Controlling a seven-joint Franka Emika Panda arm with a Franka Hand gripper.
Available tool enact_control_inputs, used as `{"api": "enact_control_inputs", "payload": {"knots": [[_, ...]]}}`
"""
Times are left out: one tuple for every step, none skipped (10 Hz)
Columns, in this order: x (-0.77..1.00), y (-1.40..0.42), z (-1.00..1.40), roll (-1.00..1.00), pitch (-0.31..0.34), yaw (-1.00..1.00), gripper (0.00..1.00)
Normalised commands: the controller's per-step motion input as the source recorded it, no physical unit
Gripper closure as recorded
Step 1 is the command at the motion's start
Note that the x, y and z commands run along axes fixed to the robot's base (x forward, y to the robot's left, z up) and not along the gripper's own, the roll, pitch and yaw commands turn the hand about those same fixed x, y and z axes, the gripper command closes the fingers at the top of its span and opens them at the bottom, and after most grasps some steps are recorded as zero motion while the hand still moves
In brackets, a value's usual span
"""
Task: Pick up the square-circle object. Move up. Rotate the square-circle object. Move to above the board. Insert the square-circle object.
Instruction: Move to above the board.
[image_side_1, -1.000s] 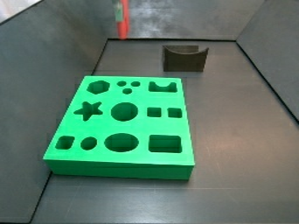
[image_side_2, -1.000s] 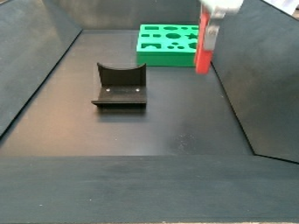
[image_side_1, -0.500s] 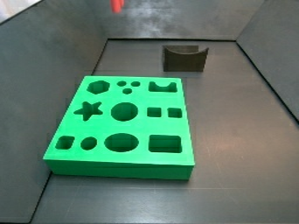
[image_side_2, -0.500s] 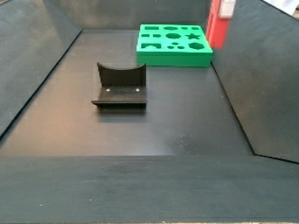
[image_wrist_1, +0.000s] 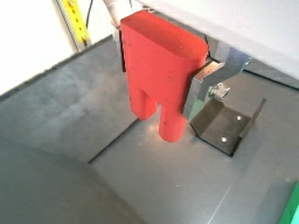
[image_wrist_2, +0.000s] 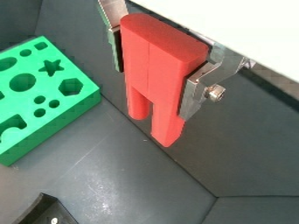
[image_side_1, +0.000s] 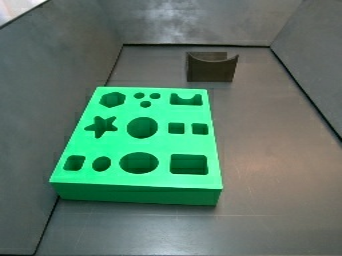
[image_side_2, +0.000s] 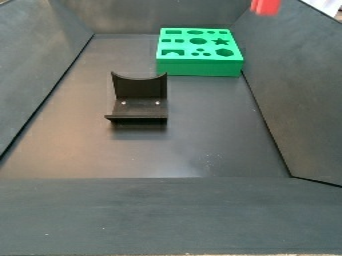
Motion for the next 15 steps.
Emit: {"api": "enact_control_inputs", "payload": {"knots": [[-0.03, 0.07, 0.88, -0.08, 0.089, -0.04, 1.0], [-0.01, 0.05, 0.67, -0.09, 0.09, -0.04, 1.0], [0.0, 0.04, 0.57, -0.09, 0.091, -0.04, 1.0], [0.0, 0.03, 0.37, -0.1, 0.093, -0.04, 1.0], [0.0, 0.02, 0.22, -0.11, 0.092, -0.04, 1.0], [0.32, -1.0, 0.01, -0.07, 0.043, 1.0, 1.0], [0.32, -1.0, 0.0, -0.07, 0.042, 1.0, 1.0], [0.33, -1.0, 0.0, -0.06, 0.048, 1.0, 1.0], [0.34, -1.0, 0.0, -0.07, 0.049, 1.0, 1.0], [0.34, -1.0, 0.0, -0.06, 0.05, 1.0, 1.0], [0.35, -1.0, 0.01, -0.06, 0.051, 1.0, 1.0], [0.35, -1.0, 0.01, -0.06, 0.053, 1.0, 1.0], [0.36, -1.0, 0.02, -0.06, 0.056, 1.0, 1.0], [0.37, -1.0, 0.02, -0.06, 0.059, 1.0, 1.0], [0.39, -1.0, 0.03, -0.06, 0.068, 1.0, 1.0]]}}
